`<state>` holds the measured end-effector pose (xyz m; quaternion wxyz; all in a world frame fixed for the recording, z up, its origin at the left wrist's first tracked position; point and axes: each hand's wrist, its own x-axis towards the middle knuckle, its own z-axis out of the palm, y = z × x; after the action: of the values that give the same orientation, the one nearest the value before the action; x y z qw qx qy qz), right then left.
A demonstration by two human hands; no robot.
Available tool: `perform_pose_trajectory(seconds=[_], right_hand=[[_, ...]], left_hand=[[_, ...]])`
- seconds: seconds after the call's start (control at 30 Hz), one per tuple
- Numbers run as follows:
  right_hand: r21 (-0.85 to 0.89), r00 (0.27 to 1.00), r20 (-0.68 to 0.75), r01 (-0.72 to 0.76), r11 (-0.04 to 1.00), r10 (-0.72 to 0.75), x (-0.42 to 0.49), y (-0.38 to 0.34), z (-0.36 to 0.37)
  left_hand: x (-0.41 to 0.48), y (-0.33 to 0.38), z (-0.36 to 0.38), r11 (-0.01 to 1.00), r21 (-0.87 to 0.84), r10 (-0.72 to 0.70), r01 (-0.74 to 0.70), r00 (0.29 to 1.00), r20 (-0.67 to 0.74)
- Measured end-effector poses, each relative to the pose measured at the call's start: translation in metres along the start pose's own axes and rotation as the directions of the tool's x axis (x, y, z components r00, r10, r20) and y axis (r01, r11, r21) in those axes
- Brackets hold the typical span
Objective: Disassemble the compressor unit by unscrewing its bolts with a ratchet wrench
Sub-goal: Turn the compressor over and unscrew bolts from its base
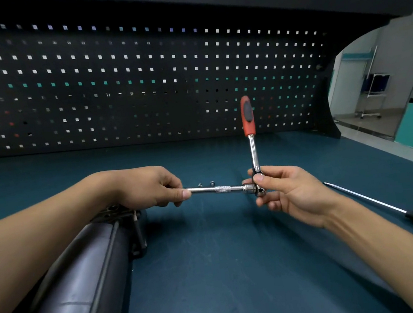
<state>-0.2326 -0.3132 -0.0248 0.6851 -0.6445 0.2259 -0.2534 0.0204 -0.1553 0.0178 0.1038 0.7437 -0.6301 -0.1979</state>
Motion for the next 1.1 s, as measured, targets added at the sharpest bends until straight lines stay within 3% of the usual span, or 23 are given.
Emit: perform_pose_trajectory(seconds=[0.23,0.37,0.53,0.83,1.1], right_hand=[[-0.121,0.978,0.006,0.208,0.971,-0.209,-0.005,-0.005,0.002],[-0.245,0.947,0.100,0.321,0.915,-0.306,-0.007,-0.005,0.006],[-0.233,0.946,0.134,0.319,0.919,-0.294,-0.005,0.000,0.002],[-0.172,0.959,0.101,0.277,0.945,-0.263,-0.005,0.005,0.001],[-0.017,0.996,-0.079,0.046,0.999,-0.047,-0.006,-0.004,0.013]], left_hand=[[0.000,-0.001,-0.001,1.000,0.012,-0.018,0.019,1.000,-0.025],[0.000,0.000,0.000,1.000,-0.005,-0.018,0.018,0.999,-0.031],[-0.001,0.003,0.000,0.996,-0.088,-0.030,0.030,1.000,0.003],[0.000,0.002,-0.001,0.999,-0.037,-0.007,0.006,1.000,-0.019],[0.000,0.002,-0.001,1.000,0.004,0.007,-0.007,0.999,-0.032]])
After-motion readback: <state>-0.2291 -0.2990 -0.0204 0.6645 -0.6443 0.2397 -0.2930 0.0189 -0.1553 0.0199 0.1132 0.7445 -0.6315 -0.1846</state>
